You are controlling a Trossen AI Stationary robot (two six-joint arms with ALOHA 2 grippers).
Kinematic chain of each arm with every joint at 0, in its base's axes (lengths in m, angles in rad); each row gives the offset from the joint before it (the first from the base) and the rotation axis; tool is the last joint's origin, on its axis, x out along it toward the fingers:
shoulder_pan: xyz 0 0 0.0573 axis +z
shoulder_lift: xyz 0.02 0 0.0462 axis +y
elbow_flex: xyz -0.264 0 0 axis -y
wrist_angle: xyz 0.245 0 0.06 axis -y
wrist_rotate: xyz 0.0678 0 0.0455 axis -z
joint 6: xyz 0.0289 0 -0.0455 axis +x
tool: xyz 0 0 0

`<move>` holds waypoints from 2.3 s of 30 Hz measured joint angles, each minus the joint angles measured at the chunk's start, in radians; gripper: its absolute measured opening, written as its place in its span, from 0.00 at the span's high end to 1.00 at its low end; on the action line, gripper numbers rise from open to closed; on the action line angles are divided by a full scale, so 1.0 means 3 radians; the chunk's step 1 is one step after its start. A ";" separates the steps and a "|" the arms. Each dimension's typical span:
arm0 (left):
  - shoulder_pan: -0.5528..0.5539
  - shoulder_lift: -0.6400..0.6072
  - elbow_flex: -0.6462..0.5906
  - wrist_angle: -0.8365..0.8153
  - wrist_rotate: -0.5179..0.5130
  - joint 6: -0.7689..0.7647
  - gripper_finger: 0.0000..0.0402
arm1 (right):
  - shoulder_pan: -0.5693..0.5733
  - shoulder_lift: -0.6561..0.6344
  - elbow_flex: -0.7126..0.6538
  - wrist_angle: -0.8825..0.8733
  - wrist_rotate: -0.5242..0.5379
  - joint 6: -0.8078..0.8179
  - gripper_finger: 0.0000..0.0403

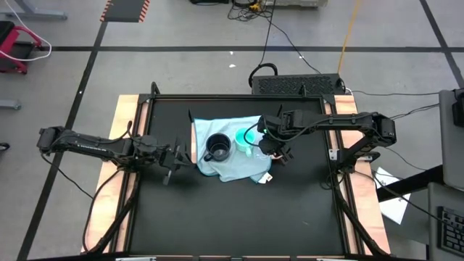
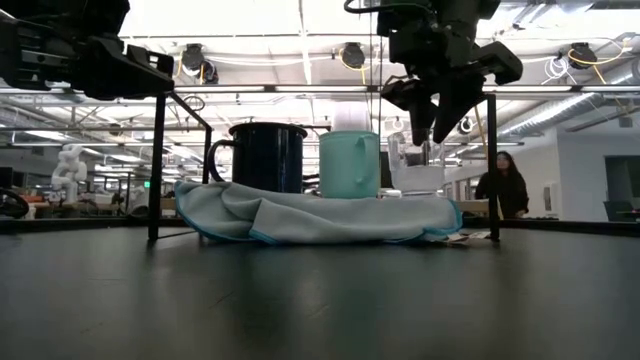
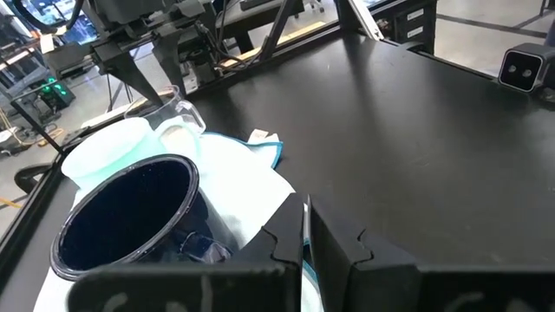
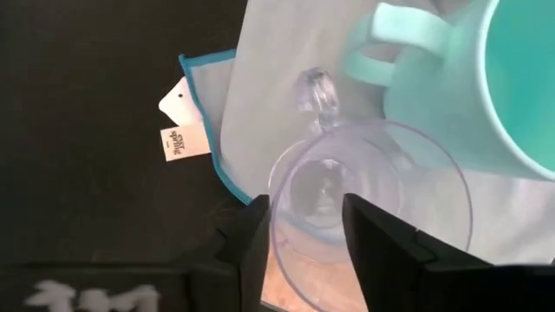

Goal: Stack small to large cups/mugs on shelf
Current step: Put the transparent mug on the microfiber cloth on the shelf, then return to home position

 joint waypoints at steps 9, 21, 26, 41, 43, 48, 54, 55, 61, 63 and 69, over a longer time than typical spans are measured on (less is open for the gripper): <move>0.0000 0.0000 0.0000 0.0000 0.0047 0.0004 0.94 | 0.0010 -0.0004 0.0000 -0.0015 -0.0003 0.0130 0.63; -0.0003 0.0000 -0.0001 0.0027 0.0081 0.0011 0.94 | 0.0095 -0.0192 0.0000 -0.0028 -0.0001 0.0232 0.63; -0.0003 0.0000 -0.0001 0.0027 0.0084 0.0012 0.94 | 0.0095 -0.0437 0.0000 0.0028 0.0000 0.0278 0.63; 0.0000 -0.0096 -0.0003 0.0114 0.0075 0.0051 0.99 | 0.0400 -0.0998 0.0001 0.0138 -0.0012 0.0408 0.98; -0.0001 -0.0194 -0.0003 0.0069 -0.0002 0.0010 0.99 | 0.0410 -0.1093 0.0001 0.0134 -0.0014 0.0498 0.99; -0.0004 -0.0609 -0.0003 -0.0267 -0.0171 -0.0077 1.00 | 0.0423 -0.1503 -0.0215 0.0181 -0.0013 0.0685 1.00; -0.0040 -0.1230 -0.0003 -0.0627 -0.0274 -0.0136 1.00 | 0.0423 -0.2204 -0.0643 0.0356 -0.0014 0.1026 1.00; -0.0055 -0.1316 -0.0003 -0.0694 -0.0328 -0.0137 1.00 | 0.0423 -0.2330 -0.0723 0.0423 -0.0014 0.1118 1.00; -0.0161 -0.1627 -0.0003 -0.0843 -0.0450 -0.0211 1.00 | 0.0426 -0.3061 -0.1328 0.0815 -0.0014 0.1550 1.00; -0.0214 -0.1664 -0.0003 -0.0850 -0.0459 -0.0210 1.00 | 0.0426 -0.3284 -0.1523 0.0930 -0.0011 0.1696 1.00; -0.0360 -0.1689 -0.0003 -0.0867 -0.0630 -0.0209 1.00 | 0.0426 -0.3751 -0.1988 0.1348 -0.0009 0.2026 1.00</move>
